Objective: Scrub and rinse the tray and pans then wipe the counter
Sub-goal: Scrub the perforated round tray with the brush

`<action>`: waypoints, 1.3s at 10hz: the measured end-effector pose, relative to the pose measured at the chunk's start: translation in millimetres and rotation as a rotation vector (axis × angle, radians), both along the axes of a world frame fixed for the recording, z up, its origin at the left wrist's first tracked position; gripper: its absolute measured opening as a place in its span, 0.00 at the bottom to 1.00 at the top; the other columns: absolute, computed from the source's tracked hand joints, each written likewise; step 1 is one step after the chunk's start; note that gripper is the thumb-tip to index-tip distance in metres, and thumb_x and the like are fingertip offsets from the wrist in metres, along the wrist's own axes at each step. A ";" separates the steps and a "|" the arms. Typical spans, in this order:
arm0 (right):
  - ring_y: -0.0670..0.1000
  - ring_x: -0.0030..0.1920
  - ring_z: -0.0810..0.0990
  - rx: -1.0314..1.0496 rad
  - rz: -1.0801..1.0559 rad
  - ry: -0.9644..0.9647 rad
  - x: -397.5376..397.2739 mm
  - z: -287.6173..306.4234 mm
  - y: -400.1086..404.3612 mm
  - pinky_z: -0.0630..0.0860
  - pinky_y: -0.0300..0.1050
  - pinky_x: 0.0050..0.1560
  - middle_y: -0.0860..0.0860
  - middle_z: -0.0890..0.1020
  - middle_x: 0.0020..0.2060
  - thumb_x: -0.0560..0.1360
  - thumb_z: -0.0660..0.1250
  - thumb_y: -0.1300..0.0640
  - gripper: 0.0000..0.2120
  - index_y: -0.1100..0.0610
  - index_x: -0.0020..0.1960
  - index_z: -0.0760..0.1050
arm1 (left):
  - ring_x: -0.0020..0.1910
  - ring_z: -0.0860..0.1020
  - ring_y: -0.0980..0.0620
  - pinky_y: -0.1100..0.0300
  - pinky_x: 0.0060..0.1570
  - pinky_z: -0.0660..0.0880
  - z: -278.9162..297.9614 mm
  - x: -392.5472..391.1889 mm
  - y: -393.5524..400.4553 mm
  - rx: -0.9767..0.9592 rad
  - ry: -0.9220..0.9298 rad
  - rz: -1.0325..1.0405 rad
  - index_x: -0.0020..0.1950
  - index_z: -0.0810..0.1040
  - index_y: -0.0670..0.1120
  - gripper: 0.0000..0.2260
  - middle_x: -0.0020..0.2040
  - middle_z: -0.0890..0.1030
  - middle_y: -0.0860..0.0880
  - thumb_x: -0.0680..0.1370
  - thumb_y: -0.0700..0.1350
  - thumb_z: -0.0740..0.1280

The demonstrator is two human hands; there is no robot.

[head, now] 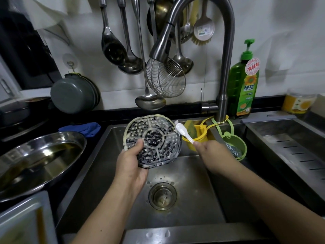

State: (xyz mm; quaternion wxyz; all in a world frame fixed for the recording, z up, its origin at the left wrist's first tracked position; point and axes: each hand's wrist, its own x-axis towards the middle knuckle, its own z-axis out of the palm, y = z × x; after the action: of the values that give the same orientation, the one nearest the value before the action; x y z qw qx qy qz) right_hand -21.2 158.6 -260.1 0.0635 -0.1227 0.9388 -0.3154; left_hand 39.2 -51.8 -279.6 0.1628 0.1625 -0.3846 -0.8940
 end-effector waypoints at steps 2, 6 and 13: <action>0.55 0.44 0.77 0.116 0.150 -0.133 15.8 -13.7 -1.8 0.74 0.46 0.46 0.51 0.76 0.37 0.85 0.53 0.43 0.22 0.52 0.36 0.68 | 0.56 0.84 0.40 0.38 0.60 0.79 4.0 0.8 -9.0 0.008 0.009 0.043 0.65 0.78 0.37 0.11 0.57 0.85 0.38 0.82 0.37 0.64; 0.60 0.46 0.79 0.051 0.022 0.010 7.8 -5.2 -6.9 0.72 0.48 0.43 0.52 0.77 0.38 0.85 0.54 0.45 0.20 0.56 0.44 0.75 | 0.52 0.86 0.42 0.45 0.47 0.84 2.5 2.1 6.0 -0.036 -0.022 0.024 0.63 0.79 0.37 0.11 0.55 0.85 0.37 0.82 0.37 0.65; 0.53 0.43 0.77 0.161 0.276 -0.040 31.3 -16.7 -15.3 0.74 0.47 0.48 0.52 0.77 0.38 0.85 0.52 0.42 0.23 0.57 0.45 0.76 | 0.55 0.85 0.39 0.39 0.58 0.79 4.5 2.0 -0.5 -0.013 -0.032 0.056 0.65 0.78 0.36 0.12 0.56 0.85 0.37 0.82 0.37 0.65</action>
State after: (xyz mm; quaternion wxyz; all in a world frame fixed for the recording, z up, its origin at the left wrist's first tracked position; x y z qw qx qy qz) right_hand 10.1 143.3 -276.8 0.1344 -0.2389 0.9339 -0.2297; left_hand 41.2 -52.2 -275.1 0.1827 0.1867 -0.3882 -0.8838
